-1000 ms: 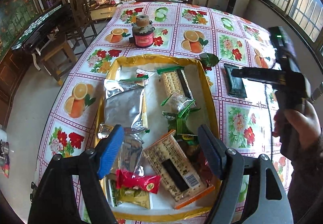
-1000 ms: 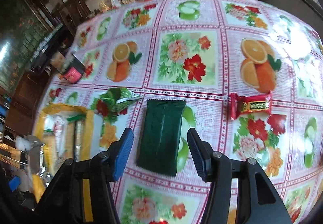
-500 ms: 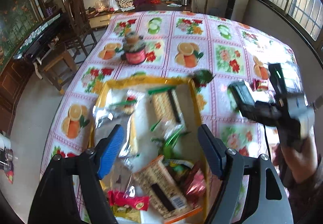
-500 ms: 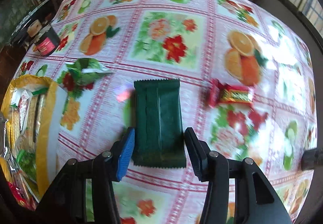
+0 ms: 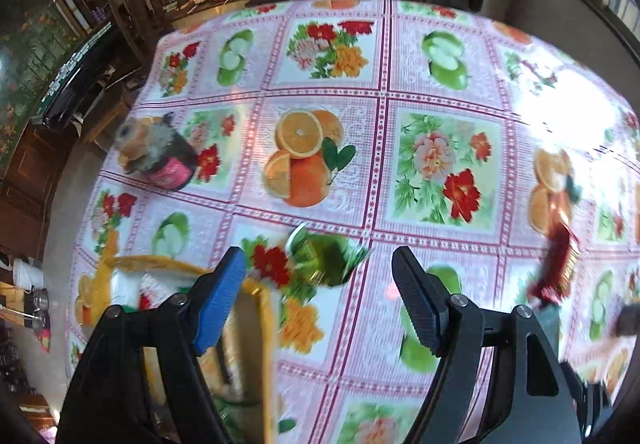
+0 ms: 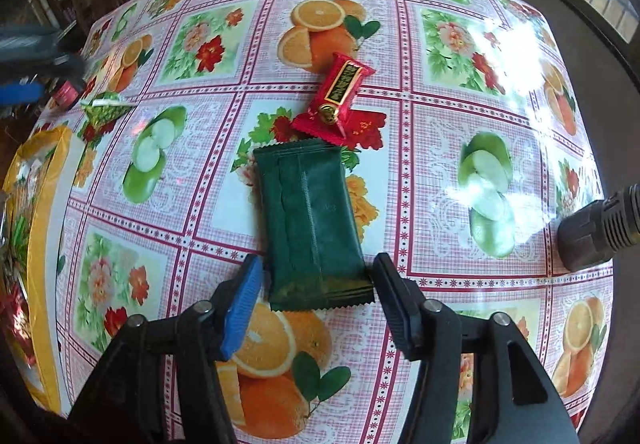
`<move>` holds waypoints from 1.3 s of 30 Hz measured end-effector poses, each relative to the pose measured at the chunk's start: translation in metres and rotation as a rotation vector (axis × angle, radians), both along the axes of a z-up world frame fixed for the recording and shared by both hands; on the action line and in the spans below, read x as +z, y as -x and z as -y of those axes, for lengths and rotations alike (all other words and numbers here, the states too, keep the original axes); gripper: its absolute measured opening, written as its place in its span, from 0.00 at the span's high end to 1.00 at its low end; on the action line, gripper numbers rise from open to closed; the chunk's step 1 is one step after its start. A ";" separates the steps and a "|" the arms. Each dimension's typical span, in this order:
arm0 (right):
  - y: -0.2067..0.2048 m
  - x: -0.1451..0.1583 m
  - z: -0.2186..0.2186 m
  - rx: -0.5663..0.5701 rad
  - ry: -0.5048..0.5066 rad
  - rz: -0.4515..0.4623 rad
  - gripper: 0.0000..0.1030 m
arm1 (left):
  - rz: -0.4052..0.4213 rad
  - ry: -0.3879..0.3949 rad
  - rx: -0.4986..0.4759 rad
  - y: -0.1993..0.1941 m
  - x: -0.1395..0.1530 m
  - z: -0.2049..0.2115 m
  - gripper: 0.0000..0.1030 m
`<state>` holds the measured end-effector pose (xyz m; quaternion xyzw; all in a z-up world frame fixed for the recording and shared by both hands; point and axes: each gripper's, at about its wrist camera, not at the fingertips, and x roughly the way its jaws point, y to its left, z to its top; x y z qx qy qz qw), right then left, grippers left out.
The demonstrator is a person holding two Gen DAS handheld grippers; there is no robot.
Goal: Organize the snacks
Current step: 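Move the right gripper to the dark green pack and grasp it, then lift the dark green pack with the right gripper and carry it toward the tray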
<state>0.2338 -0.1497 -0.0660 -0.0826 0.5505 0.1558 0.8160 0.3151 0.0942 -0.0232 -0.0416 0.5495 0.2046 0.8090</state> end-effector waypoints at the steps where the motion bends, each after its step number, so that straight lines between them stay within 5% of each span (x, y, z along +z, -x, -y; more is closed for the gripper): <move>1: -0.001 -0.002 -0.007 0.006 0.000 0.000 0.35 | -0.015 -0.003 0.010 -0.007 -0.008 0.000 0.26; 6: 0.002 -0.002 -0.009 0.028 -0.020 -0.008 0.28 | -0.086 -0.020 0.022 -0.020 -0.042 0.003 0.26; 14: -0.026 0.006 -0.001 0.010 -0.142 -0.031 0.29 | -0.163 0.149 -0.036 -0.007 -0.052 0.009 0.26; 19: -0.026 0.003 -0.015 0.042 -0.049 0.008 0.29 | -0.168 0.203 -0.081 -0.005 -0.053 0.010 0.29; 23: -0.019 0.002 -0.015 0.053 -0.012 0.020 0.40 | -0.160 0.204 -0.097 -0.003 -0.047 0.005 0.85; 29: -0.017 0.005 -0.006 0.059 -0.007 0.009 0.46 | -0.139 0.127 -0.150 0.004 -0.043 0.022 0.99; 30: -0.015 0.005 -0.007 0.059 -0.011 0.023 0.57 | -0.137 0.114 -0.159 0.007 -0.043 0.026 0.99; 39: 0.019 0.005 -0.010 0.067 0.002 0.070 0.57 | -0.146 0.016 -0.222 0.037 -0.043 0.064 0.99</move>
